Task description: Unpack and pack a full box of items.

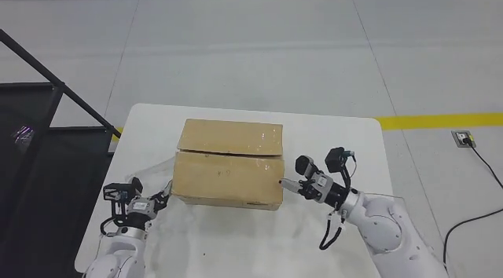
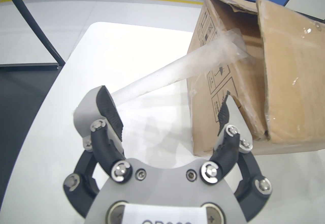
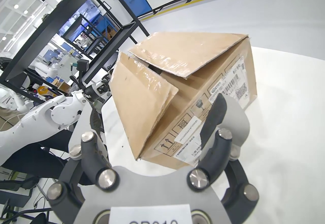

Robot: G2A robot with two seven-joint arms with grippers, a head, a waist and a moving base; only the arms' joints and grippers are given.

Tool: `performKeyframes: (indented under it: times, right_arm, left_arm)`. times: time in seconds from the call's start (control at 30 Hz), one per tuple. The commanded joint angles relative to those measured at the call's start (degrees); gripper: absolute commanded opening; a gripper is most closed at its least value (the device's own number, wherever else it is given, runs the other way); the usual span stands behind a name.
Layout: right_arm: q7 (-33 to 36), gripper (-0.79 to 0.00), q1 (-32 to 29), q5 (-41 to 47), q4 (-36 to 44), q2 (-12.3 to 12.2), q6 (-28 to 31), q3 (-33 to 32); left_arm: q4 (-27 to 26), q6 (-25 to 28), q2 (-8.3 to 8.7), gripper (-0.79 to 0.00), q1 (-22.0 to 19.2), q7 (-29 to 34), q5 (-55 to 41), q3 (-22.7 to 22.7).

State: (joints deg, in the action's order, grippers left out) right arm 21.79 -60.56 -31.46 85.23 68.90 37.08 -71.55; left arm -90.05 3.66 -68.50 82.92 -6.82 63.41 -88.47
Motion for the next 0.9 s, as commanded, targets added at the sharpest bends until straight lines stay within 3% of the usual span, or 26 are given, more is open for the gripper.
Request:
performKeyframes:
  times: [0.0, 0.47, 0.67, 0.87]
  right_arm:
    - [0.67, 0.0, 1.17, 2.43, -0.95, 0.14, 1.39, 0.86]
    - [6.97, 0.0, 6.03, 18.33, -6.97, 0.35, 10.4, 3.96]
    - [9.48, 0.0, 3.84, 21.57, -3.62, -0.45, 17.04, 3.15]
    - [11.52, 0.0, -1.93, 17.29, 4.72, -1.81, 19.75, 0.27]
  left_arm:
    - [-0.26, -0.46, -0.07, 0.0, 0.24, -0.04, -0.89, -0.41]
    - [-2.37, 0.81, -0.12, 0.0, 2.55, 0.2, -6.34, -4.39]
    - [-2.66, 1.65, -0.17, 0.0, 2.95, -0.04, -7.54, -5.34]
    - [-3.28, 3.41, -0.18, 0.0, 3.64, -0.7, -7.82, -5.85]
